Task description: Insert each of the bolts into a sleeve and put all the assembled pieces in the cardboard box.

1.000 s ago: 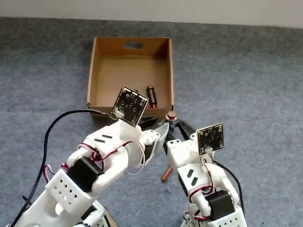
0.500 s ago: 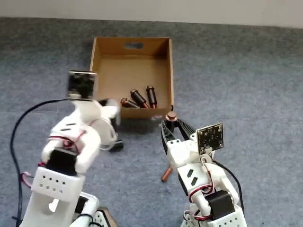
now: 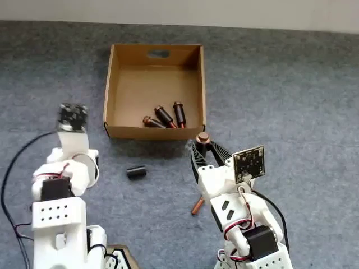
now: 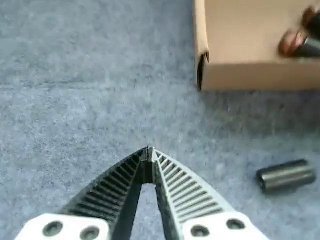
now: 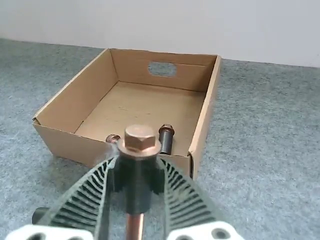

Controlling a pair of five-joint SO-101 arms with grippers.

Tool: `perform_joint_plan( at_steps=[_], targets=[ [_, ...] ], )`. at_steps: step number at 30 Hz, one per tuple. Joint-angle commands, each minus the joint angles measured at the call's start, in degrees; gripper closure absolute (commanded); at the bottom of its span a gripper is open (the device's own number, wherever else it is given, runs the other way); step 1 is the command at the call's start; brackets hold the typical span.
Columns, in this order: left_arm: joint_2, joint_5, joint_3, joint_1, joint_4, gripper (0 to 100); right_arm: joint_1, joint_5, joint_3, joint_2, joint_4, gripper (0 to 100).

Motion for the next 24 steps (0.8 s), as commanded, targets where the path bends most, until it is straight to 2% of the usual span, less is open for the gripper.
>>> perform_joint_plan(
  at_steps=[1, 4, 12, 18, 24],
  targets=[
    [-0.84, -1.41, 5.58, 0.48, -7.65, 98, -0.04, -0.79, -1.01, -0.48, -0.13, 99.2],
    [-0.84, -1.32, 9.19, 0.4, -10.37, 98, -0.31, -0.79, 0.66, -0.4, -0.13, 99.2],
    [-0.84, -1.14, 12.62, 0.57, -10.55, 98, -0.31, -0.79, 0.75, -0.22, 2.42, 99.2],
    [-0.84, -1.23, 15.08, 2.86, -10.64, 98, -0.31, -0.44, -8.66, -0.04, 8.48, 99.2],
    [-0.84, -1.32, 15.6, 3.91, -10.37, 98, -0.31, -0.62, -21.85, 4.53, 8.75, 99.2]
  ],
)
